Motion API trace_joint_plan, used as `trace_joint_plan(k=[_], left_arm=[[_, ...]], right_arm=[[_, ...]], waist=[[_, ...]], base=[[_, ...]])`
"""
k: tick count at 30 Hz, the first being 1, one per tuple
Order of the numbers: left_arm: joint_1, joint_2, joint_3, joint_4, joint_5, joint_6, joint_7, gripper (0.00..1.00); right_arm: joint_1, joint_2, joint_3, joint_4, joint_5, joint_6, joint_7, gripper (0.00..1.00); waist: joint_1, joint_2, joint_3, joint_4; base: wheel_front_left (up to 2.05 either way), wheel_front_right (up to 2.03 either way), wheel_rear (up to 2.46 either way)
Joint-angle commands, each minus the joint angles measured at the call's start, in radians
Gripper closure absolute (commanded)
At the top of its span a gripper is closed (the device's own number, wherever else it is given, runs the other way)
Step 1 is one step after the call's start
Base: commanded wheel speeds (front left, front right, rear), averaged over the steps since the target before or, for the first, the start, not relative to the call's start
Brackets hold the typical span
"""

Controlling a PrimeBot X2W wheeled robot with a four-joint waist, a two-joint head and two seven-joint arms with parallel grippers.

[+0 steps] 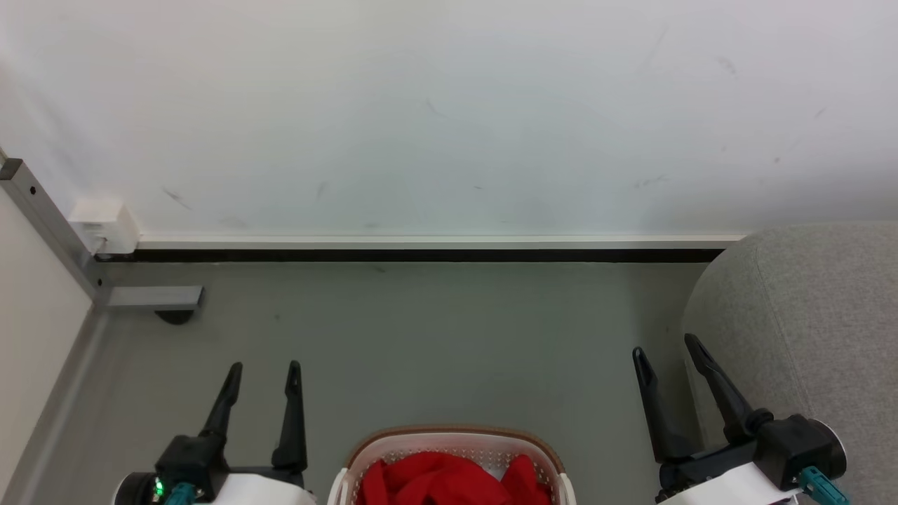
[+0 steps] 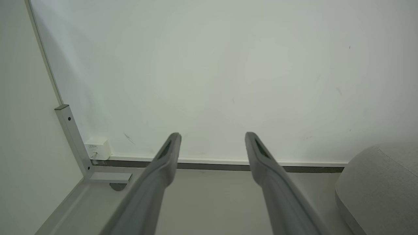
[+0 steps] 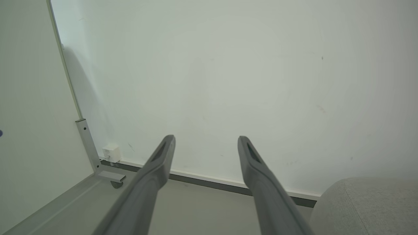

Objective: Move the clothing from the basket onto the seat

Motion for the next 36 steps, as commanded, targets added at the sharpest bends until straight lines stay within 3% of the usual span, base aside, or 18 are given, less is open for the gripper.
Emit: trace_joint_plan(k=[1, 10, 22, 28, 36], left_arm=[[0.009, 0.004, 0.003, 0.004, -0.010, -0.001, -0.001, 0.00], [0.003, 0.004, 0.010, -0.002, -0.029, -0.004, -0.001, 0.00], [-0.070, 0.004, 0.028, 0.065, -0.025, -0.032, -0.001, 0.00], [-0.136, 0.018, 0.025, 0.195, -0.002, -0.065, -0.001, 0.00], [-0.270, 0.043, -0.006, 0.512, 0.014, -0.113, -0.001, 0.00]], right_arm=[[-0.009, -0.007, -0.002, -0.004, 0.010, -0.002, 0.000, 0.00], [-0.020, -0.004, -0.012, -0.029, 0.025, -0.002, 0.000, 0.00], [-0.070, -0.006, 0.002, -0.109, 0.066, -0.002, 0.000, 0.00], [-0.107, -0.003, -0.008, -0.159, 0.073, -0.002, 0.000, 0.00], [-0.168, -0.007, -0.023, -0.209, 0.099, -0.002, 0.000, 0.00]], waist=[[0.0000, 0.0000, 0.000, -0.002], [0.0000, 0.0000, 0.030, -0.068], [0.0000, 0.0000, 0.177, -0.186], [0.0000, 0.0000, 0.270, -0.223], [0.0000, 0.0000, 0.380, -0.258]], base=[[0.00, 0.00, 0.00], [0.00, 0.00, 0.00], [0.00, 0.00, 0.00], [0.00, 0.00, 0.00], [0.00, 0.00, 0.00]])
